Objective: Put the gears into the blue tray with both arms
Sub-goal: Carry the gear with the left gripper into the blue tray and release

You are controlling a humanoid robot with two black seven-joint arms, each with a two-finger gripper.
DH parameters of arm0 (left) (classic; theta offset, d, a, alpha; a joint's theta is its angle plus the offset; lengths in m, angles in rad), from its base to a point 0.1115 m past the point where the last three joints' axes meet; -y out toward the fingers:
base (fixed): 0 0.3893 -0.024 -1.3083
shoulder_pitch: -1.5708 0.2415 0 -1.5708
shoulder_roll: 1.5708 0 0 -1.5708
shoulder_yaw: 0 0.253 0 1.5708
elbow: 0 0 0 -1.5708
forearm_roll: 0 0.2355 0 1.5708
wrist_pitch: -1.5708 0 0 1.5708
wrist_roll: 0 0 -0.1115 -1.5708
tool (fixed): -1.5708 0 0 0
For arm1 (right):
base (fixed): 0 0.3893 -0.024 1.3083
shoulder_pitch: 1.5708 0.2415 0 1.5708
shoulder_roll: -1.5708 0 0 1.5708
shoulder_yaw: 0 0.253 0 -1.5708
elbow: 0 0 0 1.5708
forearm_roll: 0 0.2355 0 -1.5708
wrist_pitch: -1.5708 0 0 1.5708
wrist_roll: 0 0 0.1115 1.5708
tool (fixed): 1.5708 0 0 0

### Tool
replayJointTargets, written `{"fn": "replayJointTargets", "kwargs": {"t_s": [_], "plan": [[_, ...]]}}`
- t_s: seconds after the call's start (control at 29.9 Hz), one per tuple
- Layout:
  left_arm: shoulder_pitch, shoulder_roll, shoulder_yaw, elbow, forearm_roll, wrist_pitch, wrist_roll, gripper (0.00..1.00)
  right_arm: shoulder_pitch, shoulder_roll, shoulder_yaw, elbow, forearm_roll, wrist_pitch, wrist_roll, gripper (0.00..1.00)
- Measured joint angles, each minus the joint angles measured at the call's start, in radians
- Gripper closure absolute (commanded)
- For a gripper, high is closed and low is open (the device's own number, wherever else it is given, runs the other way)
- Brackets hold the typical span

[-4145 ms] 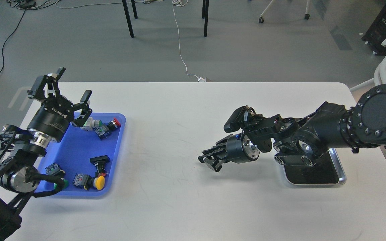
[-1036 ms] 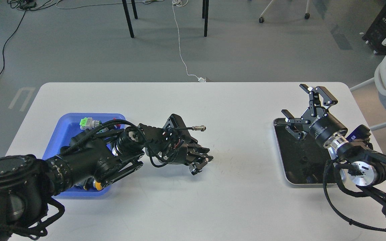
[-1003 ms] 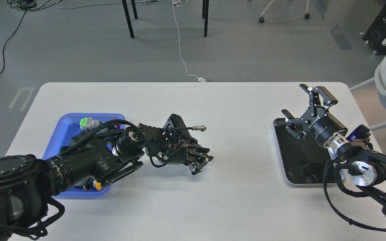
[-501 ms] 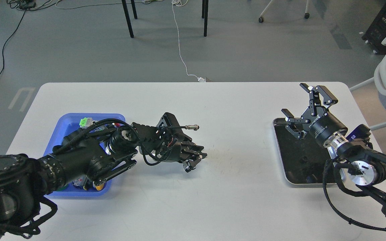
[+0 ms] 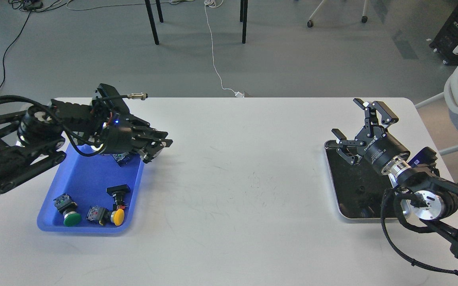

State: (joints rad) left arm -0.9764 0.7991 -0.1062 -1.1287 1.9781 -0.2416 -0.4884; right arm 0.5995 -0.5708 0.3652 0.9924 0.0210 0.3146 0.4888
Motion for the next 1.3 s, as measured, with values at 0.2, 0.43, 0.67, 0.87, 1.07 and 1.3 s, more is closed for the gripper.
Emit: {"fn": "replayJointTargets", "kwargs": {"t_s": [0.2,0.43,0.67,0.87,1.07,1.3], "plan": [[0.123,0.115,0.002,0.047,-0.002,0.025,0.000,0.87,0.000,0.002,-0.001,0.000,-0.004,0.000,0.000,0.01],[0.180,0.114,-0.007,0.170,-0.001,0.063,0.000,0.85,0.000,0.003,-0.002,-0.001,-0.008,0.000,0.000,0.01],[0.186,0.103,-0.011,0.182,-0.008,0.065,0.000,0.83,0.000,0.006,-0.003,-0.001,-0.011,-0.001,0.000,0.01],[0.193,0.086,-0.012,0.184,-0.009,0.065,0.000,0.70,0.000,0.007,-0.003,-0.001,-0.012,-0.001,0.000,0.01],[0.204,0.082,-0.012,0.208,-0.007,0.065,0.000,0.29,0.000,0.006,-0.003,0.000,-0.012,0.000,0.000,0.01],[0.202,0.097,-0.034,0.207,-0.013,0.073,0.000,0.15,0.001,0.006,-0.002,0.000,-0.012,0.000,0.000,0.01]]}}
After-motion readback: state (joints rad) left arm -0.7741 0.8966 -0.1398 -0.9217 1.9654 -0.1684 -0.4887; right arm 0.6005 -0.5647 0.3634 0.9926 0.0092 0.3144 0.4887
